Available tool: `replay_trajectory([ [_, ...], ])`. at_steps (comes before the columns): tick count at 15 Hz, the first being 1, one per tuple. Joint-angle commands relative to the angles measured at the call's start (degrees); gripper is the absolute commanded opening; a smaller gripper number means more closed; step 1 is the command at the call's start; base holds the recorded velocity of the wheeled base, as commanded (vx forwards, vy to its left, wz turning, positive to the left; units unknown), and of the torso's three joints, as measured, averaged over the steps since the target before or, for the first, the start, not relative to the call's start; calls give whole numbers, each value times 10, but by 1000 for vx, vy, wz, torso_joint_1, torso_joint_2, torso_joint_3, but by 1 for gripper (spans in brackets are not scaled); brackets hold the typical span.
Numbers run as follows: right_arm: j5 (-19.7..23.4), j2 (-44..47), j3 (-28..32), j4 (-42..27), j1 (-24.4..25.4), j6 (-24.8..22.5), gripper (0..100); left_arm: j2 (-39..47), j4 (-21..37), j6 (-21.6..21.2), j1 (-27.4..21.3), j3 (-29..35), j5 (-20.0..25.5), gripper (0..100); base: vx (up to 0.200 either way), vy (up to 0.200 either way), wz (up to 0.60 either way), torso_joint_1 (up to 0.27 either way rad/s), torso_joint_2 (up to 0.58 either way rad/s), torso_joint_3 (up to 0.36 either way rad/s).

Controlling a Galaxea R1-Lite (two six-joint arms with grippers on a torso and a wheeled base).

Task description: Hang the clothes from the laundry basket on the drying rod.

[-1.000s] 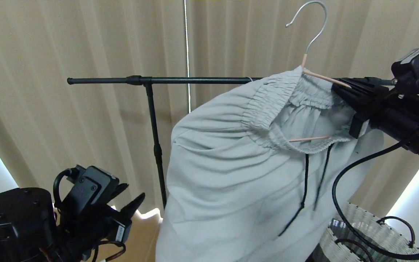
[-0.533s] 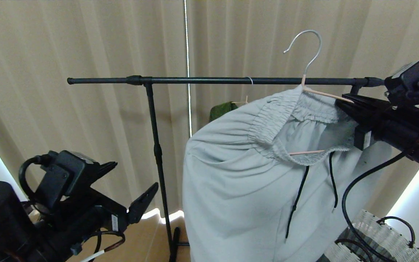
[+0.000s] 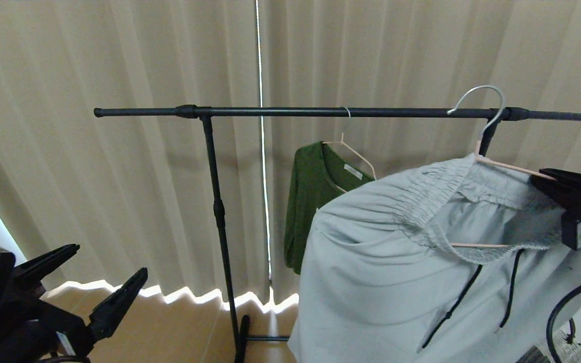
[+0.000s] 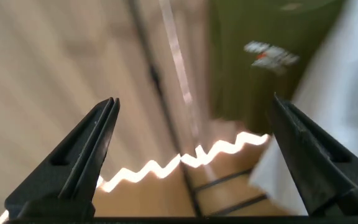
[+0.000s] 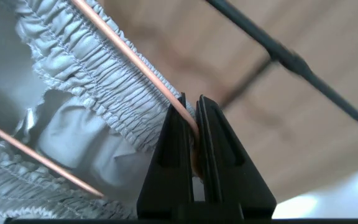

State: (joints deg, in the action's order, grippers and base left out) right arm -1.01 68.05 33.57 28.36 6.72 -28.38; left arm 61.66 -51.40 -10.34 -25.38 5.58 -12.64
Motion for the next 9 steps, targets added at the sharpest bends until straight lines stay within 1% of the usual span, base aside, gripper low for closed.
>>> replay_trajectory([
  [1,0,-64,-6,-37,-43,0,0,-33,1,3,11,-11,1,100,0,0,0,0,0,0],
  [2,0,-104,-12,-82,-79,0,0,-29,1,3,11,-10,1,100,0,0,0,0,0,0],
  [4,-1,-151,-10,-150,-134,-1,0,-29,1,5,16,-11,2,100,0,0,0,0,0,0],
  [6,-2,-183,-7,-209,-182,-1,0,-29,1,5,24,-16,3,100,0,0,0,0,0,0],
  [7,-5,-195,-6,-243,-218,-1,0,-29,2,5,24,-17,3,100,0,0,0,0,0,0],
  [8,-10,-201,-6,-255,-239,-6,0,-29,2,5,23,-17,3,100,0,0,0,0,0,0],
  [9,-30,-202,-7,-261,-258,-23,0,-29,2,5,23,-17,3,100,0,0,0,0,0,0],
])
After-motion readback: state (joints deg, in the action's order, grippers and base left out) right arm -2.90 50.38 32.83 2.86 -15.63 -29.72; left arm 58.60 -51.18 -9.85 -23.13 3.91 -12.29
